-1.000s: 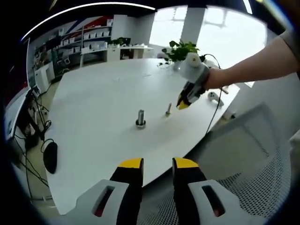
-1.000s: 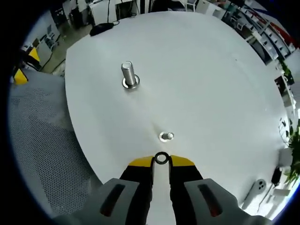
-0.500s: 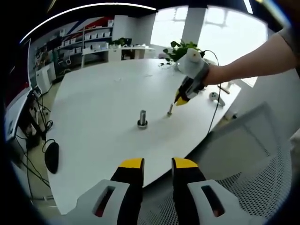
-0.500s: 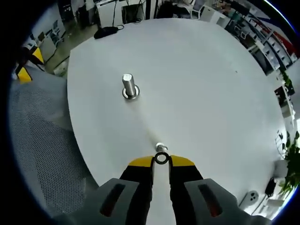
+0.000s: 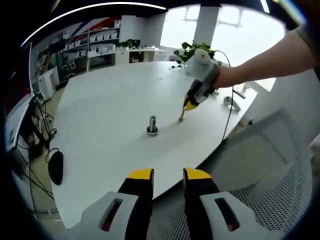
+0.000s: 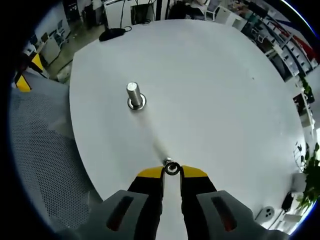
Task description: Place the washer onto the threaded stud by aligning its center hole with the stud, sliding it down to the base, and recovering from edge contact or off-axis alignment until the washer reaches the visible bottom stop.
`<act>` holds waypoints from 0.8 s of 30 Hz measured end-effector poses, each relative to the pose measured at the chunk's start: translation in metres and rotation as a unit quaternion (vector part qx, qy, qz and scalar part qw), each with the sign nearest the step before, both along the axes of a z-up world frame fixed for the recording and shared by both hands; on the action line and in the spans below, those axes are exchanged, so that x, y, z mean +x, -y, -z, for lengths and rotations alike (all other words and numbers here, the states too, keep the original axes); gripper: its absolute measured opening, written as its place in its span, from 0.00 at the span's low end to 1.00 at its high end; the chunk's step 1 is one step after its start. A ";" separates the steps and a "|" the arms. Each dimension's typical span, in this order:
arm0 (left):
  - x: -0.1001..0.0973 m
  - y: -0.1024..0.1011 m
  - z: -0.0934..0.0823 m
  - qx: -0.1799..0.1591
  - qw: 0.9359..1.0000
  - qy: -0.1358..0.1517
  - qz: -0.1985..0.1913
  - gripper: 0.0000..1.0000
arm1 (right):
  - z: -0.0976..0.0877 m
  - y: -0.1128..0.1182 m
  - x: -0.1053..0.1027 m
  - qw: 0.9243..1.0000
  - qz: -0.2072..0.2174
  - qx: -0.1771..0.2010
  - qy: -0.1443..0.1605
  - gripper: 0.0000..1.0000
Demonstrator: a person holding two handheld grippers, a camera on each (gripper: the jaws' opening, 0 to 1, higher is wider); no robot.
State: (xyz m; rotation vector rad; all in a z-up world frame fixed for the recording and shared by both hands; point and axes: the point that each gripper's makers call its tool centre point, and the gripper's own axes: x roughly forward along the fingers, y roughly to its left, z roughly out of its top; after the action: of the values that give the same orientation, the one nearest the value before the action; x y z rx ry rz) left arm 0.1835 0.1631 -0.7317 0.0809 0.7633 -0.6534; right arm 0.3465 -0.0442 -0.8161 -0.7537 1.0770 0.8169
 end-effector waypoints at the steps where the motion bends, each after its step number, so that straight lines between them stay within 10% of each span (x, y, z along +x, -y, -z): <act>1: 0.000 0.000 0.000 0.001 1.000 -0.001 0.000 0.21 | 0.001 0.000 0.000 1.000 -0.002 -0.003 -0.001 0.14; 24: -0.001 -0.002 0.004 0.010 1.000 -0.009 -0.001 0.21 | 0.024 -0.003 0.002 1.000 -0.003 -0.007 -0.023 0.14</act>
State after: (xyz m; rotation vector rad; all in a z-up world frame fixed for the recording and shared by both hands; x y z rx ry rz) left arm 0.1821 0.1650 -0.7355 0.0939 0.7867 -0.6457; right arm 0.3481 -0.0411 -0.8402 -0.7531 1.1227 0.8369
